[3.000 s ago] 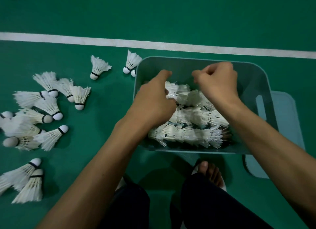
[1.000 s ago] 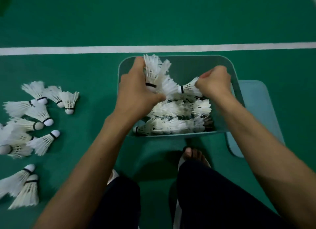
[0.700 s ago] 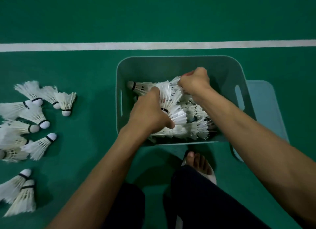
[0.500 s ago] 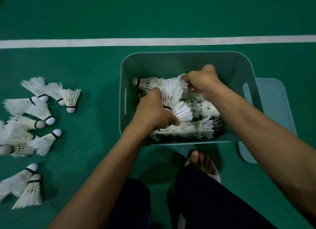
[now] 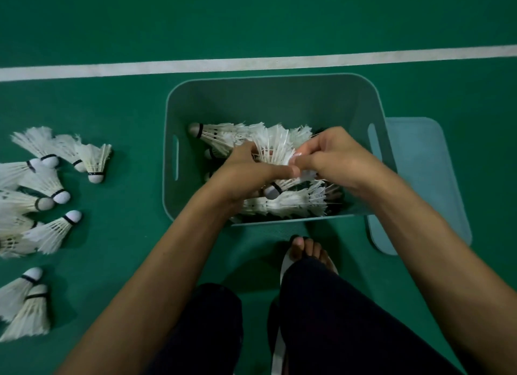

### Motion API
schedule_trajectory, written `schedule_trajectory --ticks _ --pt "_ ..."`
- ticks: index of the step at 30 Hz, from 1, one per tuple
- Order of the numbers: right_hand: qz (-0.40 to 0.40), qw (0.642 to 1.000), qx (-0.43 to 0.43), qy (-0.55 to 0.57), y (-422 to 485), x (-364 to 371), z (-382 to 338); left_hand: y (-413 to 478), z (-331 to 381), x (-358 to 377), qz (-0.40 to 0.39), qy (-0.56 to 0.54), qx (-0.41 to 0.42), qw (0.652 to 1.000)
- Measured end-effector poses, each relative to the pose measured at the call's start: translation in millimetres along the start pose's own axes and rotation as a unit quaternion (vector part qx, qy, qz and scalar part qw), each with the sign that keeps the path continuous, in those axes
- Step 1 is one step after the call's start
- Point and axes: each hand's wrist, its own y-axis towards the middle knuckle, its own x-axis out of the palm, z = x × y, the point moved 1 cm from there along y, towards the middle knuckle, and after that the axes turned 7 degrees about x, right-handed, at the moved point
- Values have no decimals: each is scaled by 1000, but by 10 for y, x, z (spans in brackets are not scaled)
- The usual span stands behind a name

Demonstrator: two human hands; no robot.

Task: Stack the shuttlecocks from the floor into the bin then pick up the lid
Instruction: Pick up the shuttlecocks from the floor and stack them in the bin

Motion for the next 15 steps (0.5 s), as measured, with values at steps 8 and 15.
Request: schedule_trajectory --ticks 8,15 --pt "252 954 11 -164 109 -324 -25 35 10 -112 144 48 60 987" --pt "207 971 58 -108 542 -104 -124 -42 -64 -219 103 237 67 964"
